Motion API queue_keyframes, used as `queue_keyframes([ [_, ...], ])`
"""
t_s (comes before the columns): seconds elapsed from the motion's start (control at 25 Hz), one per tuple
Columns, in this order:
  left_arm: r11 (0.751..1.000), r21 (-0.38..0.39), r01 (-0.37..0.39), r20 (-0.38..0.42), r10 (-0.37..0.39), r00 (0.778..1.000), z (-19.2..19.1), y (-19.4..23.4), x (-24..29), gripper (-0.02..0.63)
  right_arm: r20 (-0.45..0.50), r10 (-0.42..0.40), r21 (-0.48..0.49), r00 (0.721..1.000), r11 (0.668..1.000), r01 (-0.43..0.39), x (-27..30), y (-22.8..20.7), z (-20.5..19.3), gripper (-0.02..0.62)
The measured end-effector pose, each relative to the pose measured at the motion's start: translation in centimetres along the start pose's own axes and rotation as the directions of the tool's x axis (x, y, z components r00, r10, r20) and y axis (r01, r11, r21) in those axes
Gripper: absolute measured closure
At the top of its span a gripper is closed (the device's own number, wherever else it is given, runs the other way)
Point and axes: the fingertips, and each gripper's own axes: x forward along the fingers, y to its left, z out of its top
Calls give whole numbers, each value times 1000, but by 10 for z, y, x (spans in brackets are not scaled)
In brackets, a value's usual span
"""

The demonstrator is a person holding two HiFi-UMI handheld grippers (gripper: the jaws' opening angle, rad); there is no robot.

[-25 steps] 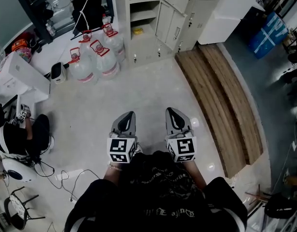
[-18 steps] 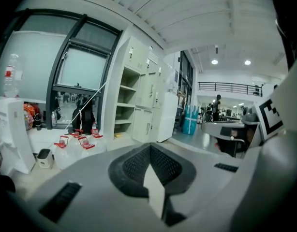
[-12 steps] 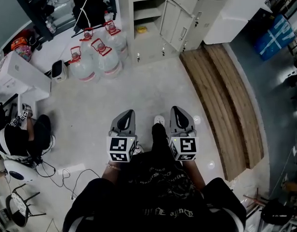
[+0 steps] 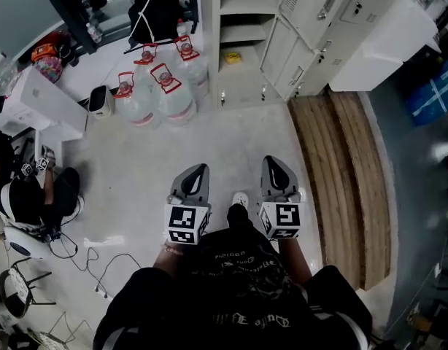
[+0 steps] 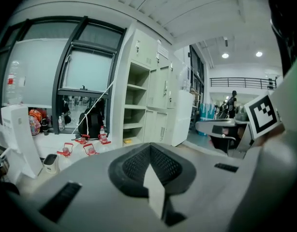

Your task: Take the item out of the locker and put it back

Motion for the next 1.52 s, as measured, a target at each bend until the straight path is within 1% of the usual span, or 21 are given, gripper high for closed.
queue_keyframes([
  [0.12, 999, -1, -42, 4, 42, 999, 13, 5, 27, 600, 1, 28, -12, 1000, 1000, -28, 23, -25, 3, 591],
  [0.28, 996, -14, -89, 4, 89, 996, 18, 5, 61, 600, 1, 58, -15, 998, 998, -58, 48, -55, 6, 591],
  [0.52, 993, -46, -107, 11, 108, 994, 26, -11, 109, 600, -7, 117, -41, 993, 992, -117, 76, -91, 8, 591],
  [0.64, 993, -48, -109, 14, 110, 994, 31, -18, 126, 600, -17, 132, -46, 991, 990, -133, 86, -105, 9, 591],
  [1.0, 991, -40, -126, 1, 126, 992, 40, -16, 155, 600, -43, 169, -30, 985, 985, -171, 104, -120, 6, 591],
  [1.2, 991, -49, -121, -16, 121, 993, 38, -7, 172, 600, -67, 142, -37, 988, 989, -144, 112, -129, 2, 591],
  [1.36, 995, -42, -90, -21, 89, 996, 40, 2, 198, 600, -88, 101, -25, 991, 994, -104, 128, -143, -4, 591],
  [1.52, 998, -32, -59, -12, 59, 998, 52, 16, 231, 600, -106, 69, -19, 992, 997, -71, 154, -156, 0, 591],
])
